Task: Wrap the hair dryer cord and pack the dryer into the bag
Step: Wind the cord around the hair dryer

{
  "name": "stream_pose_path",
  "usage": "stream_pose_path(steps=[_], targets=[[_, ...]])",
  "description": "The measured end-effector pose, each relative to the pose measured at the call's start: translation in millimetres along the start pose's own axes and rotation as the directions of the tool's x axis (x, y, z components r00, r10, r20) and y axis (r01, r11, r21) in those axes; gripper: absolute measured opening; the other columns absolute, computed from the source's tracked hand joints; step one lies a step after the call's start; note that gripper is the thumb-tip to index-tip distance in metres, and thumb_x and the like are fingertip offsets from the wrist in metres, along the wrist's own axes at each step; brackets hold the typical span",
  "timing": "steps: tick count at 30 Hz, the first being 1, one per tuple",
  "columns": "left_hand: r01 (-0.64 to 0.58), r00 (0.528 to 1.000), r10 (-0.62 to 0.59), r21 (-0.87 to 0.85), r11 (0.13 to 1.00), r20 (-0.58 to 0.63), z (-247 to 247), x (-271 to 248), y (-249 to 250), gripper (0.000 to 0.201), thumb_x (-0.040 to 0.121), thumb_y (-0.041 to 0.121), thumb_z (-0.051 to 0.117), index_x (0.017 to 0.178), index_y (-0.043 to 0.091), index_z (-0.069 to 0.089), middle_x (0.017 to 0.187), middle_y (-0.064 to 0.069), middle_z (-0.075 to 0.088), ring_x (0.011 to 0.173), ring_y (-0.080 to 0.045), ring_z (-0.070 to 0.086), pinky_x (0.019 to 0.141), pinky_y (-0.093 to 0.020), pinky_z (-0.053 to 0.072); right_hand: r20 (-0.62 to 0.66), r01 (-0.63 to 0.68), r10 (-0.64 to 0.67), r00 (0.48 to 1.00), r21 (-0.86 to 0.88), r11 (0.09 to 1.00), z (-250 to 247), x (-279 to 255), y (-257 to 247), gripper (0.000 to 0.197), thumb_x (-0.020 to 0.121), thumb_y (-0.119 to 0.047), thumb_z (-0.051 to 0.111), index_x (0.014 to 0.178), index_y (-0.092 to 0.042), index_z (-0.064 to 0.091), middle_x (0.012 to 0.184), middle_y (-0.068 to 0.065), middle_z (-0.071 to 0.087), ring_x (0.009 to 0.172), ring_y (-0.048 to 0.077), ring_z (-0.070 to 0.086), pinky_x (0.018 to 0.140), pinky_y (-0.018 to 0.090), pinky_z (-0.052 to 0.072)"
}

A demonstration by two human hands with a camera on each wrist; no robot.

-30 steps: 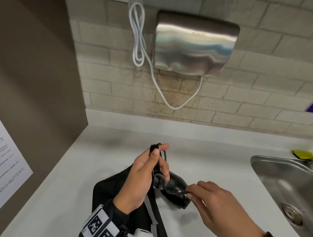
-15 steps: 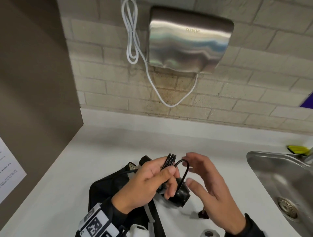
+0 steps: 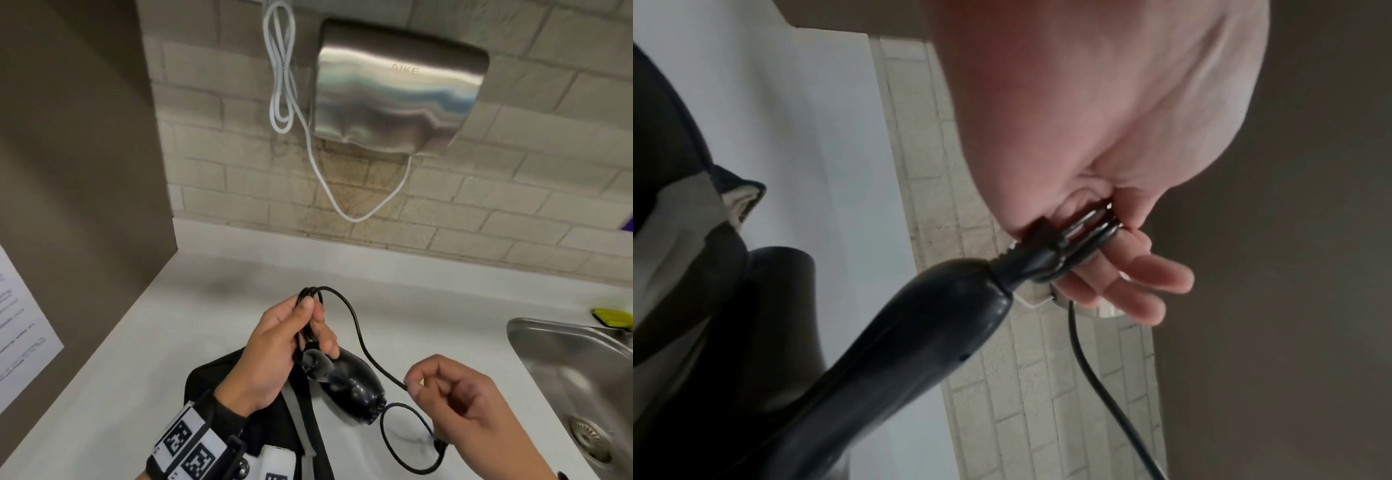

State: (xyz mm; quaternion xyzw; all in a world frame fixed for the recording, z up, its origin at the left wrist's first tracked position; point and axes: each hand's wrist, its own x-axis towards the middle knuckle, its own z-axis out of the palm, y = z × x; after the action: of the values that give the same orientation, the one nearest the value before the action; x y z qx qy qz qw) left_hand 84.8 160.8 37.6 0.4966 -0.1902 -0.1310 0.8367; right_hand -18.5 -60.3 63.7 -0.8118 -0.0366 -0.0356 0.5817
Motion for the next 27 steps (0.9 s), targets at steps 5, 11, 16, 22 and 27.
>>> stream_pose_path(steps=[5, 11, 16, 22, 27], targets=[[0.039, 0.999, -0.037, -0.066, 0.997, 0.033, 2.9, 1.1, -5.3, 0.03, 0.099, 0.03, 0.045, 0.078, 0.01, 0.053, 0.048, -0.001, 0.04, 0.046, -0.016, 0.036, 0.066, -0.033, 0.039, 0.095, -0.004, 0.018, 0.995, -0.149, 0.989, 18.2, -2.7, 16.1, 0.015, 0.088, -0.02, 0.066, 0.098, -0.032, 0.067, 0.053, -0.001, 0.047, 0.051, 0.011, 0.044, 0.054, 0.027, 0.04], [0.09, 0.981, -0.071, -0.098, 0.991, 0.183, 13.0, -0.9, -7.1, 0.028, 0.095, 0.026, 0.046, 0.076, 0.009, 0.054, 0.045, 0.004, 0.033, 0.044, -0.013, 0.027, 0.058, -0.032, 0.032, 0.007, 0.033, -0.032, 0.999, -0.146, 0.989, 41.7, 20.0, 12.4, 0.048, 0.092, -0.018, 0.061, 0.128, -0.038, 0.037, 0.104, -0.016, 0.057, 0.067, 0.012, 0.061, 0.063, 0.029, 0.053], [0.082, 0.984, -0.062, -0.119, 0.989, 0.168, 19.4, -5.2, -6.8, 0.026, 0.098, 0.023, 0.042, 0.08, 0.006, 0.052, 0.045, 0.0, 0.041, 0.044, -0.014, 0.039, 0.062, -0.032, 0.04, -0.038, 0.141, -0.155, 0.987, -0.243, 0.96, 59.8, 32.3, 2.8, 0.028, 0.1, -0.012, 0.044, 0.12, -0.031, 0.045, 0.082, 0.003, 0.064, 0.063, 0.018, 0.064, 0.061, 0.031, 0.054], [0.02, 0.996, -0.018, -0.026, 0.999, 0.084, 23.5, -10.1, -8.5, 0.027, 0.098, 0.029, 0.043, 0.089, 0.008, 0.057, 0.063, -0.011, 0.065, 0.06, -0.022, 0.06, 0.063, -0.027, 0.05, 0.078, 0.159, -0.138, 0.987, -0.458, 0.875, 70.4, 25.5, -3.4, 0.021, 0.1, -0.019, 0.044, 0.109, -0.034, 0.055, 0.069, -0.016, 0.054, 0.065, 0.002, 0.052, 0.058, 0.008, 0.036], [-0.015, 0.999, 0.009, 0.12, 0.993, 0.044, 30.0, -10.2, -8.9, 0.033, 0.101, 0.032, 0.039, 0.1, 0.005, 0.059, 0.08, -0.017, 0.074, 0.081, -0.027, 0.072, 0.075, -0.027, 0.054, 0.179, 0.174, -0.067, 0.982, -0.692, 0.701, 61.4, 15.9, -17.7, 0.021, 0.099, -0.021, 0.044, 0.118, -0.02, 0.052, 0.106, -0.007, 0.053, 0.082, 0.006, 0.039, 0.062, 0.01, 0.035]])
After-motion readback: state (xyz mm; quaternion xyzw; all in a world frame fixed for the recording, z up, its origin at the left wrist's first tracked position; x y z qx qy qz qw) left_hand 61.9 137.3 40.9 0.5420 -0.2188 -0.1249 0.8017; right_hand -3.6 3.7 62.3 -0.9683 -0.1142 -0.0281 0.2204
